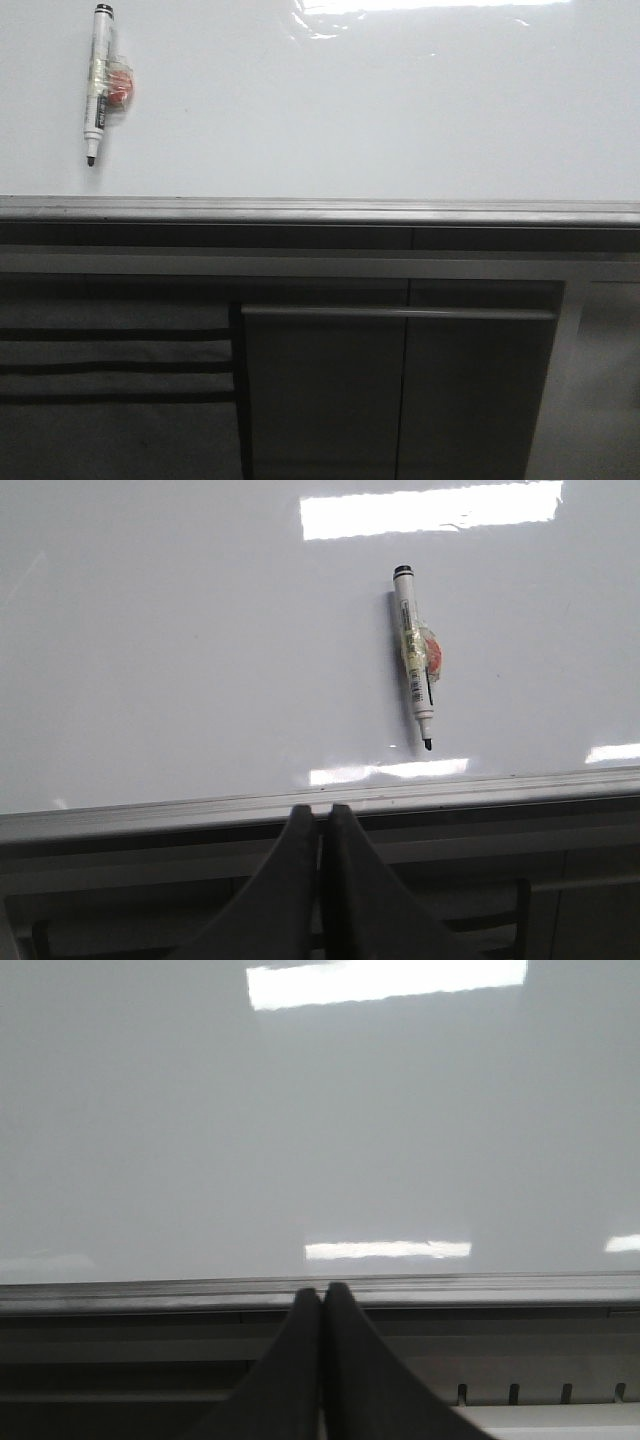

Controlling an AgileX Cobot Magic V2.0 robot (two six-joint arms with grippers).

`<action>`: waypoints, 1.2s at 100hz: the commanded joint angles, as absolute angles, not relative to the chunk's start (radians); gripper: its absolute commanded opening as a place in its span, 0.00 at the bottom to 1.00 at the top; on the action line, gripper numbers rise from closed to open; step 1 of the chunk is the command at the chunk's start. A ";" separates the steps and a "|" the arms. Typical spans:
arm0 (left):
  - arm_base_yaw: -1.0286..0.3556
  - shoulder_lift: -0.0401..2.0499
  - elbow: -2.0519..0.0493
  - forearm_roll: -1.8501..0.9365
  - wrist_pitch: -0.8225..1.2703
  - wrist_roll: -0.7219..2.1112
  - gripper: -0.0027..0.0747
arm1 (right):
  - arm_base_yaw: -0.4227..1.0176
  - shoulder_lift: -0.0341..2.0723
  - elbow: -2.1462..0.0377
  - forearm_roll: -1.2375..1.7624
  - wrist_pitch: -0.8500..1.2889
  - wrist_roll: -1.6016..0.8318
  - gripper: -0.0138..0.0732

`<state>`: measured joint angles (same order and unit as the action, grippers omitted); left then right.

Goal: Write number 0 on whiteboard

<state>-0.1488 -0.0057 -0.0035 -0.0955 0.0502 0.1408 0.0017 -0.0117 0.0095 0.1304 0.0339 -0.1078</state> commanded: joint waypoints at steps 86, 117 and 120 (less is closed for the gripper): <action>-0.147 0.191 -0.518 -0.131 0.364 0.135 0.01 | 0.001 0.206 -0.554 0.133 0.493 -0.156 0.08; -0.147 0.393 -0.686 -0.194 0.465 0.135 0.01 | 0.001 0.434 -0.742 0.146 0.622 -0.156 0.08; -0.147 0.402 -0.686 -0.194 0.465 0.135 0.01 | 0.001 0.447 -0.742 0.146 0.622 -0.156 0.08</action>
